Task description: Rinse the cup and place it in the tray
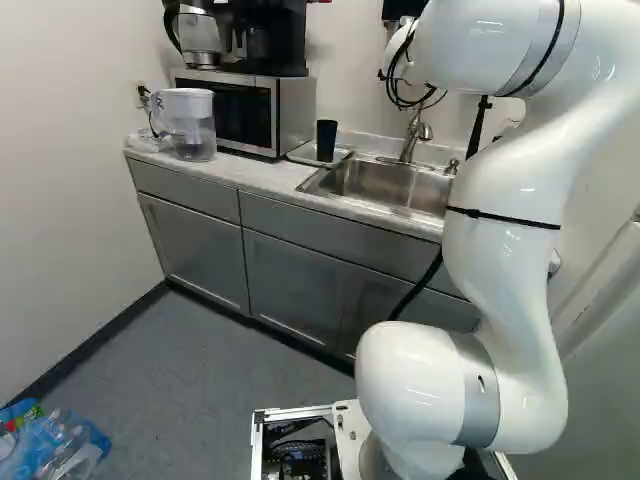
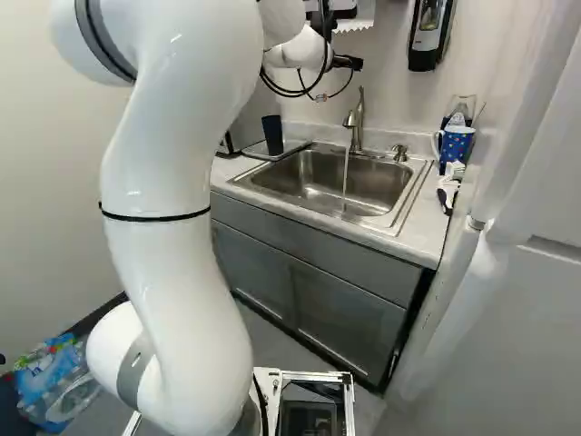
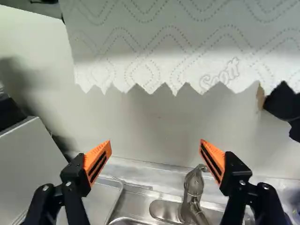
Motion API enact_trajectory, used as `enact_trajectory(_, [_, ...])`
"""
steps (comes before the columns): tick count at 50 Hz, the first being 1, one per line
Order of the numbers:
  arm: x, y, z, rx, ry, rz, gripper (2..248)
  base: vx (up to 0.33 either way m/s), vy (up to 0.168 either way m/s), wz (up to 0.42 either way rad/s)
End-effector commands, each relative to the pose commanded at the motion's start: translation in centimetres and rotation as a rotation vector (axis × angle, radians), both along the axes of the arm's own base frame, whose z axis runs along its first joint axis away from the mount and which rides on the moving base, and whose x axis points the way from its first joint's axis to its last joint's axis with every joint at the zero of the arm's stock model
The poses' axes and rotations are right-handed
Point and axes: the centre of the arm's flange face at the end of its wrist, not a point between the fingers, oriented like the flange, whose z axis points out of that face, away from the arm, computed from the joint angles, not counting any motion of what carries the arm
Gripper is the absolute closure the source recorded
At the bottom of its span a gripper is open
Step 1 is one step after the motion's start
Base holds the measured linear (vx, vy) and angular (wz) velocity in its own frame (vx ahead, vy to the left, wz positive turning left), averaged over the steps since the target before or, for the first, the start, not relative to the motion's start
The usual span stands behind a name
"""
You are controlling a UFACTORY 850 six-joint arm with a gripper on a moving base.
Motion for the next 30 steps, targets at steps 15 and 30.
enact_trajectory(15, [1.7,-1.0,-0.6,0.009,0.028,-0.005,3,0.0,0.0,0.0])
enact_trajectory(30, [2.6,-1.4,-1.2,0.02,0.062,-0.006,3,0.0,0.0,0.0])
